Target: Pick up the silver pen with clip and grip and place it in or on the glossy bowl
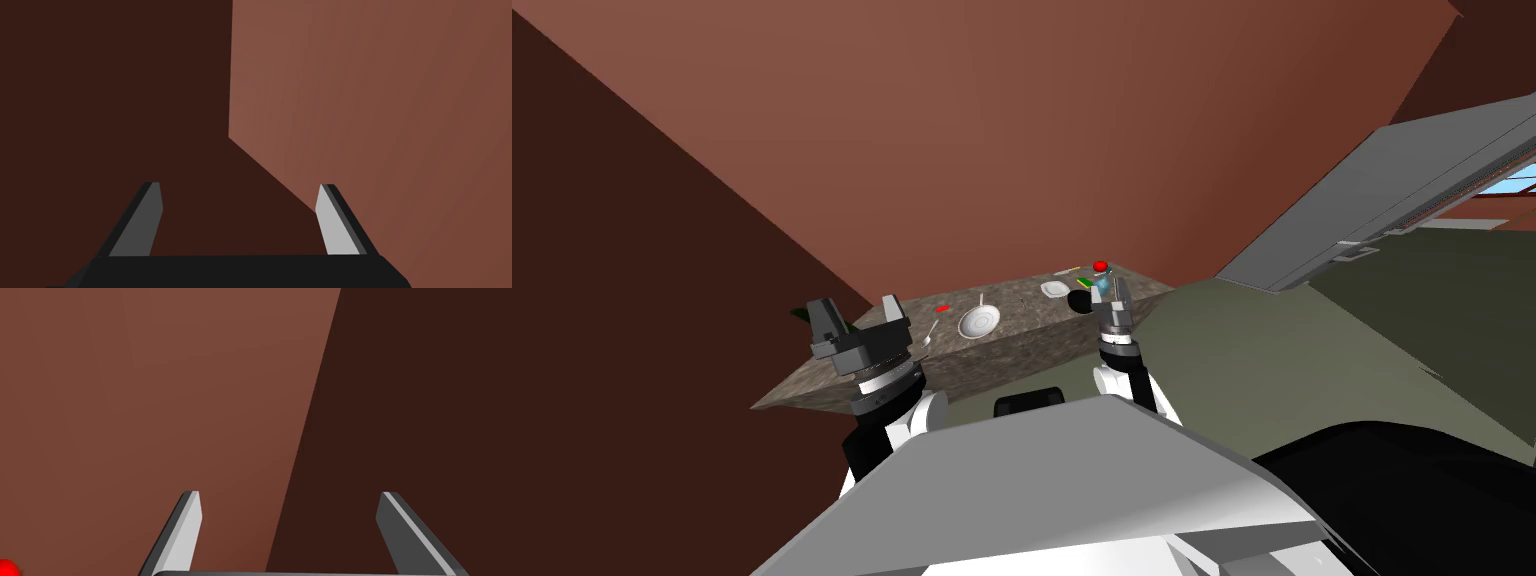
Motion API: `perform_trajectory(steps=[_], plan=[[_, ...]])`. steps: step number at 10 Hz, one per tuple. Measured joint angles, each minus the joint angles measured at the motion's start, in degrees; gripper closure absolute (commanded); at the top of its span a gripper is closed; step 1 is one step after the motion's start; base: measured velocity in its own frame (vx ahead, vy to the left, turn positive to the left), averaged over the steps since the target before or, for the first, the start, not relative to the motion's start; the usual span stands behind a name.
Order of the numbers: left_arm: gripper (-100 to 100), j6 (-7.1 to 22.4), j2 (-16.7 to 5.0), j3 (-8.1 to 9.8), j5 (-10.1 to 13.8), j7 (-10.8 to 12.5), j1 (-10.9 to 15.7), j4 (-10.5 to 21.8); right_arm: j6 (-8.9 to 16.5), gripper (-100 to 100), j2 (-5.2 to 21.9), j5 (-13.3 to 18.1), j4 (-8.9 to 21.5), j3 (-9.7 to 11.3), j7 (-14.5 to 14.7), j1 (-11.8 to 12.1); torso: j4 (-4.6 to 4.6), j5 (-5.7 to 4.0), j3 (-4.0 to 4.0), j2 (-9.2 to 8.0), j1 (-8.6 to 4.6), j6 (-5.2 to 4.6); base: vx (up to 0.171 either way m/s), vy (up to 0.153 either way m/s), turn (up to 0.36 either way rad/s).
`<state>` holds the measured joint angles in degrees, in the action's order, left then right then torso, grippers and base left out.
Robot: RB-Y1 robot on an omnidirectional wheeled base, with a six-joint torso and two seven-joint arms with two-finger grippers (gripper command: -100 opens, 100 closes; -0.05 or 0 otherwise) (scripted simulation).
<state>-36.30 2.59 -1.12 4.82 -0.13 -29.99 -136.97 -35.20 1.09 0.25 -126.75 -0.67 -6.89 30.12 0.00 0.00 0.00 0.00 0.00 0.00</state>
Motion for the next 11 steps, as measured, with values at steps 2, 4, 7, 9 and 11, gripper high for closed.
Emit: perform_trajectory(steps=[2,4,7,9,11], plan=[[0,0.0,0.0,0.0,0.0,0.0,0.0,0.0,1.36,-100,2.1,-0.11,0.66,-0.14,-0.72,-1.1,0.01,0.0,0.03,0.06,0.02,0.01,0.016,0.016,0.03],[0,0.0,0.0,0.0,0.0,0.0,0.0,0.0,3.2,-100,4.45,-0.47,3.4,-0.78,-2.2,-3.82,0.03,0.01,0.07,0.12,0.07,0.01,0.032,0.031,0.045],[0,0.0,0.0,0.0,0.0,0.0,0.0,0.0,6.45,-100,6.04,-0.62,7.17,-1.02,-3.96,-8.3,0.03,0.02,0.08,0.14,0.07,0.01,0.027,0.023,0.04],[0,0.0,0.0,0.0,0.0,0.0,0.0,0.0,9.12,-100,6.76,-0.83,9.24,-1.22,-5.46,-11.04,0.03,0.02,0.08,0.13,0.08,0.0,0.025,0.02,0.04],[0,0.0,0.0,0.0,0.0,0.0,0.0,0.0,13.09,-100,7.22,-1.09,11.13,-1.48,-7.16,-14.51,0.04,0.03,0.09,0.16,0.12,0.01,0.03,0.03,0.053]])
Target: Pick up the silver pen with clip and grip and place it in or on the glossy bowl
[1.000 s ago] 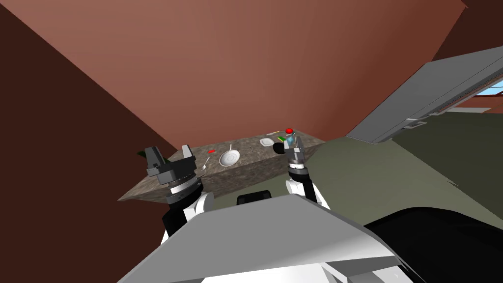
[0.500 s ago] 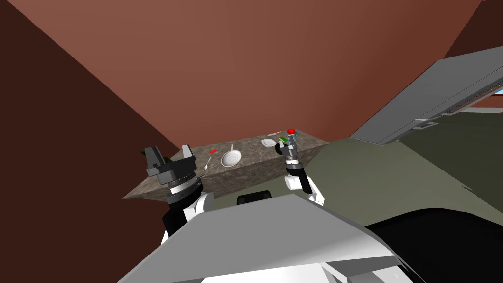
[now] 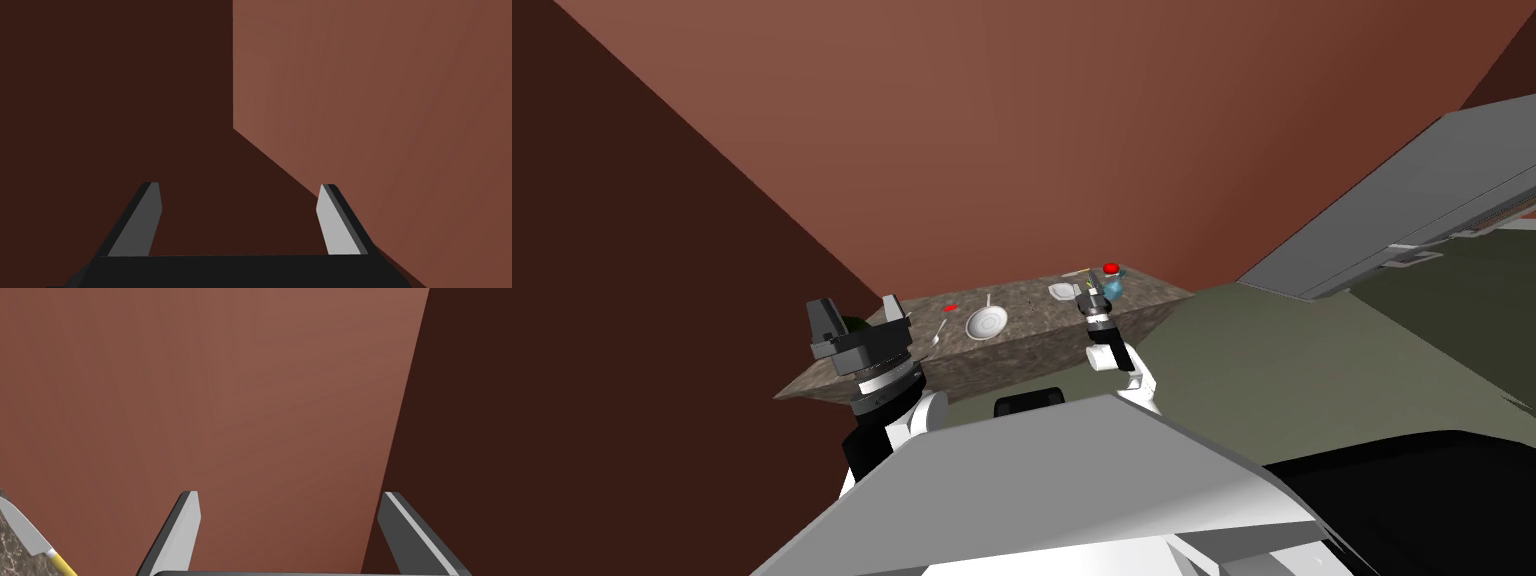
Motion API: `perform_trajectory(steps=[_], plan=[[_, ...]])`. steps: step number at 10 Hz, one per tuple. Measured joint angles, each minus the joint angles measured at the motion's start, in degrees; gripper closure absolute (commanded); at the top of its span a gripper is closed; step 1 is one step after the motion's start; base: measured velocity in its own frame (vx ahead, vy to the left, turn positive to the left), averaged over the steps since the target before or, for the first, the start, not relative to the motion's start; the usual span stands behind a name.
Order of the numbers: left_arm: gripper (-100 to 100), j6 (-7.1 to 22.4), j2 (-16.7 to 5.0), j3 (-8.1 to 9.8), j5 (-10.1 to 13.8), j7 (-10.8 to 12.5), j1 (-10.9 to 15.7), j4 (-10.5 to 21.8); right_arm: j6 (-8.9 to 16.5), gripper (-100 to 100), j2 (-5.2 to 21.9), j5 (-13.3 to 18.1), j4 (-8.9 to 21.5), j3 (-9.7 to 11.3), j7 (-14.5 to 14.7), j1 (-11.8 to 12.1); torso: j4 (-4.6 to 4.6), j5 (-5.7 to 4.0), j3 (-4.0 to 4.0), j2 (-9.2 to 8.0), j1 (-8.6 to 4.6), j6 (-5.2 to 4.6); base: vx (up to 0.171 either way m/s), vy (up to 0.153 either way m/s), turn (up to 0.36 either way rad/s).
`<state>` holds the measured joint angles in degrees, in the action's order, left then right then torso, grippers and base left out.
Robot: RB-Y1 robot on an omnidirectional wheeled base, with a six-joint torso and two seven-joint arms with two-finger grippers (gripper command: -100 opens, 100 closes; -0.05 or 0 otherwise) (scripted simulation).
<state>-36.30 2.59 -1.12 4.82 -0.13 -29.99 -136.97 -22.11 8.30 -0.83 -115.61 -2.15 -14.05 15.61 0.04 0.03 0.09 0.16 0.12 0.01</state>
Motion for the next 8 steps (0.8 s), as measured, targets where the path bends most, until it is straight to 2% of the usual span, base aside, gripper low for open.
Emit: perform_trajectory(steps=[4,8], plan=[[0,0.0,0.0,0.0,0.0,0.0,0.0,0.0,3.67,-100,1.13,-0.88,6.11,-1.04,-3.42,-5.89,0.0,-0.01,-0.01,-0.03,-0.03,-0.01,0.024,0.023,0.041],[0,0.0,0.0,0.0,0.0,0.0,0.0,0.0,9.17,-100,1.11,-1.38,10.61,-1.7,-6.35,-12.18,0.0,0.0,-0.01,-0.02,-0.02,-0.01,0.024,0.022,0.043]])
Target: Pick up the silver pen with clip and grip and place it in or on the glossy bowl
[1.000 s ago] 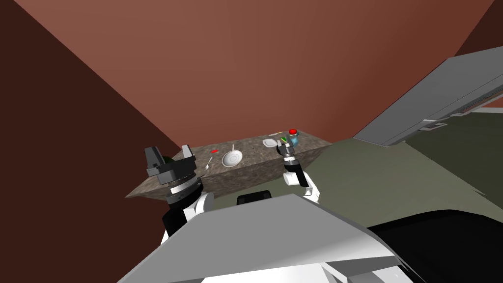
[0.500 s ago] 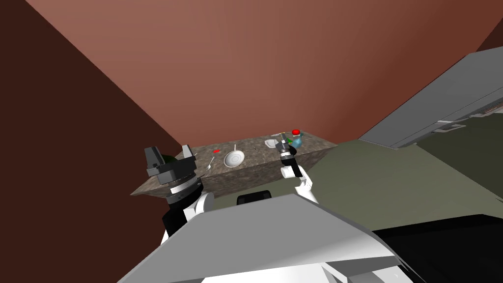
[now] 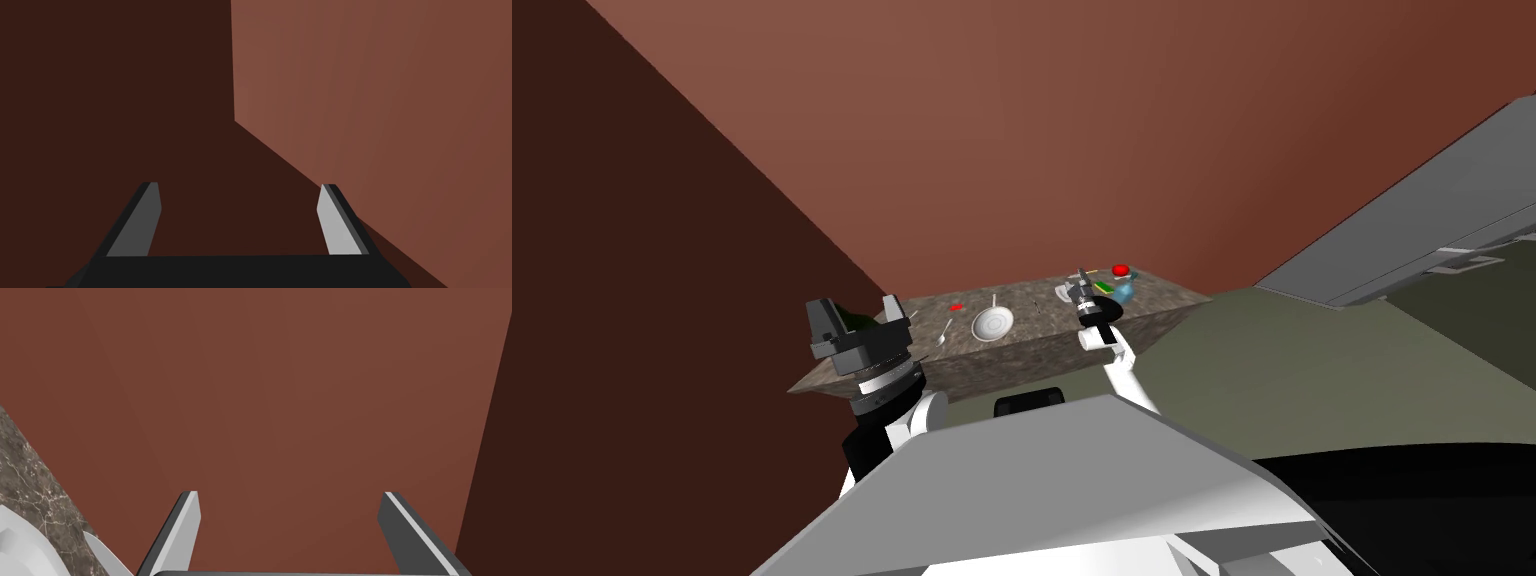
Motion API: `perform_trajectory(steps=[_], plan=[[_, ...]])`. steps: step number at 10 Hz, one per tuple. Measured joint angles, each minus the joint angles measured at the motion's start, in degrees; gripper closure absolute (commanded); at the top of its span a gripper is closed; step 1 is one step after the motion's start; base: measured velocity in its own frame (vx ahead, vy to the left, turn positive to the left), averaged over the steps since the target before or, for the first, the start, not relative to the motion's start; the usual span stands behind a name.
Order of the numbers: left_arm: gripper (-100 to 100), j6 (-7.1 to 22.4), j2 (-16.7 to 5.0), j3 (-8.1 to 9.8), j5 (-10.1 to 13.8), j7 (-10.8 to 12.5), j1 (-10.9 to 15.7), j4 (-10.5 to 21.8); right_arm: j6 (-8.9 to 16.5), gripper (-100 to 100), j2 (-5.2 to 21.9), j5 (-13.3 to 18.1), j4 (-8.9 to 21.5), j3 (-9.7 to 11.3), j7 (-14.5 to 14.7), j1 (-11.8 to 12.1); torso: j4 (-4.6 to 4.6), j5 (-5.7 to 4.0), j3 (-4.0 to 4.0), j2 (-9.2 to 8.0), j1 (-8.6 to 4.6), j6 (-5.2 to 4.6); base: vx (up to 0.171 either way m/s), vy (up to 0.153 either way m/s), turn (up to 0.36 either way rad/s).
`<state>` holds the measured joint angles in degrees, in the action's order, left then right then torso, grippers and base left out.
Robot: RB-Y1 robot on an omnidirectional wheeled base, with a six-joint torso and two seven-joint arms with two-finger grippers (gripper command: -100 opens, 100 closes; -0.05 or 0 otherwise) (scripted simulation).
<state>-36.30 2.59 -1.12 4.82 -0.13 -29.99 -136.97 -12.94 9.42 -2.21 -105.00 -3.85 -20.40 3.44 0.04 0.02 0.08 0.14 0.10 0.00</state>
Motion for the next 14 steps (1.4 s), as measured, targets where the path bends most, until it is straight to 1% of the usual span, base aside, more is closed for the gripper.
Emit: perform_trajectory(steps=[3,5,6,7,8,9,10,12,14], plan=[[0,0.0,0.0,0.0,0.0,0.0,0.0,0.0,4.32,-100,0.12,-0.49,3.09,-0.64,-2.45,-4.76,0.0,0.0,-0.01,-0.02,0.01,-0.01,0.025,0.026,0.043],[0,0.0,0.0,0.0,0.0,0.0,0.0,0.0,6.75,-100,0.46,-0.97,6.34,-1.29,-4.44,-8.34,-0.01,0.01,-0.02,-0.04,0.01,-0.01,0.023,0.024,0.039],[0,0.0,0.0,0.0,0.0,0.0,0.0,0.0,8.06,-100,0.64,-1.25,8.71,-1.72,-5.55,-10.6,0.0,0.0,0.0,-0.01,0.01,-0.01,0.025,0.02,0.025],[0,0.0,0.0,0.0,0.0,0.0,0.0,0.0,9.13,-100,0.55,-1.35,9.56,-1.83,-6.31,-11.7,0.0,0.0,-0.02,-0.03,0.0,-0.03,0.025,0.023,0.035],[0,0.0,0.0,0.0,0.0,0.0,0.0,0.0,10.71,-100,0.53,-1.55,11.45,-2.26,-7.39,-13.8,0.0,0.0,-0.01,-0.02,0.01,-0.01,0.018,0.02,0.023],[0,0.0,0.0,0.0,0.0,0.0,0.0,0.0,12.18,-100,0.35,-1.59,12.28,-2.45,-8.1,-15.18,-0.01,0.0,-0.03,-0.05,0.0,-0.03,0.019,0.03,0.035],[0,0.0,0.0,0.0,0.0,0.0,0.0,0.0,13.41,-100,0.72,-1.99,14.44,-2.83,-9.39,-17.01,0.0,0.0,-0.02,-0.05,0.02,-0.02,0.017,0.025,0.014],[0,0.0,0.0,0.0,0.0,0.0,0.0,0.0,16.63,-100,0.65,-2.34,16.1,-3.41,-11.42,-19.44,-0.01,0.01,-0.03,-0.05,0.04,-0.03,0.021,0.028,0.018],[0,0.0,0.0,0.0,0.0,0.0,0.0,0.0,19.36,-100,0.33,-2.47,19.14,-4.15,-13.33,-22.46,-0.01,0.0,-0.03,-0.07,0.02,-0.03,0.015,0.025,0.013]])
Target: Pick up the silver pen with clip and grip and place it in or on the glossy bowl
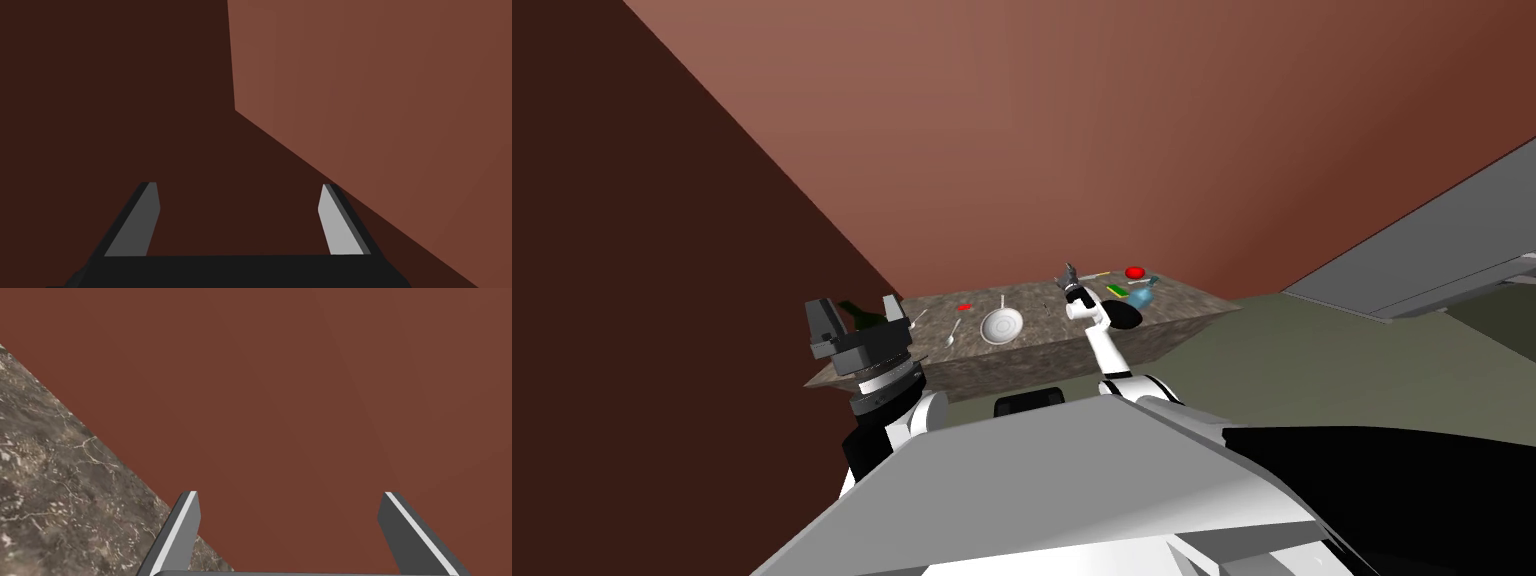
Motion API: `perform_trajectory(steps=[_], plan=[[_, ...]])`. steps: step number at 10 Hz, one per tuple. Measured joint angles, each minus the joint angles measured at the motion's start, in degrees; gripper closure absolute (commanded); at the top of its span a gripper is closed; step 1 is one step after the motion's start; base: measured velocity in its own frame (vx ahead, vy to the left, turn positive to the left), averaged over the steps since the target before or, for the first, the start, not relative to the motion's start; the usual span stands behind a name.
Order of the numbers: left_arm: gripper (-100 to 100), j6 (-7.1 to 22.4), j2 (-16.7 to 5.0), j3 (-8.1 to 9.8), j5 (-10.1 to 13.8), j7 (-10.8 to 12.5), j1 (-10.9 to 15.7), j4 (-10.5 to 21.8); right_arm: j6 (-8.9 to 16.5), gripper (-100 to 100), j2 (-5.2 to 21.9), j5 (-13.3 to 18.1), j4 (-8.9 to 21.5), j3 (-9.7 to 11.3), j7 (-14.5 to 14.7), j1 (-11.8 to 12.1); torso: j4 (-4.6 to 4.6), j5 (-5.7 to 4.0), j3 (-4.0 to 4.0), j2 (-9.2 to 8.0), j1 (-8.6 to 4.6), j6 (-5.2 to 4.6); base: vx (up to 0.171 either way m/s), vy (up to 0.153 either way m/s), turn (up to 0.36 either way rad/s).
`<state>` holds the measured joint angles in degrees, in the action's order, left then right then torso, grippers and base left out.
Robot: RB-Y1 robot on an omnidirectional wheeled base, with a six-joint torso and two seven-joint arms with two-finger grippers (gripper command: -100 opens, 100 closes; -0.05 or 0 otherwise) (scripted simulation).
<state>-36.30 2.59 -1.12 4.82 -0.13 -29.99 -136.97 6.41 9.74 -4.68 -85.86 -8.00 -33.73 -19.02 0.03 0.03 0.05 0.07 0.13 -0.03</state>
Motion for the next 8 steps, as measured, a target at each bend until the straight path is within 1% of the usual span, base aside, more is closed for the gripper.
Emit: perform_trajectory(steps=[1,2,3,4,6,7,8], plan=[[0,0.0,0.0,0.0,0.0,0.0,0.0,0.0,1.73,-100,0.25,-0.26,0.79,-0.24,-0.93,-1.19,0.0,0.0,-0.01,-0.02,-0.02,-0.01,0.004,0.008,0.0],[0,0.0,0.0,0.0,0.0,0.0,0.0,0.0,2.32,-100,0.45,-0.42,1.66,-0.28,-1.32,-1.81,-0.01,-0.02,-0.03,-0.06,-0.07,-0.02,0.007,0.014,0.005],[0,0.0,0.0,0.0,0.0,0.0,0.0,0.0,3.78,-100,0.3,-0.47,3.17,-0.81,-2.27,-3.51,-0.01,-0.01,-0.03,-0.05,-0.05,0.0,0.01,0.019,0.008],[0,0.0,0.0,0.0,0.0,0.0,0.0,0.0,4.86,-100,0.14,-0.46,4.53,-1.08,-3.02,-4.57,-0.01,-0.01,-0.03,-0.05,-0.04,-0.01,0.016,0.032,0.0],[0,0.0,0.0,0.0,0.0,0.0,0.0,0.0,7.59,-100,0.18,-0.66,8.01,-1.98,-5.13,-7.72,0.0,0.0,-0.01,-0.03,-0.01,-0.01,0.014,0.026,-0.006],[0,0.0,0.0,0.0,0.0,0.0,0.0,0.0,9.29,-100,0.13,-0.81,9.23,-2.49,-6.37,-9.13,-0.01,0.0,-0.02,-0.03,-0.01,-0.01,0.01,0.025,-0.004],[0,0.0,0.0,0.0,0.0,0.0,0.0,0.0,10.63,-100,0.32,-1.05,10.65,-2.73,-7.31,-9.99,0.0,-0.01,-0.02,-0.05,-0.02,-0.02,0.003,0.032,-0.018]])
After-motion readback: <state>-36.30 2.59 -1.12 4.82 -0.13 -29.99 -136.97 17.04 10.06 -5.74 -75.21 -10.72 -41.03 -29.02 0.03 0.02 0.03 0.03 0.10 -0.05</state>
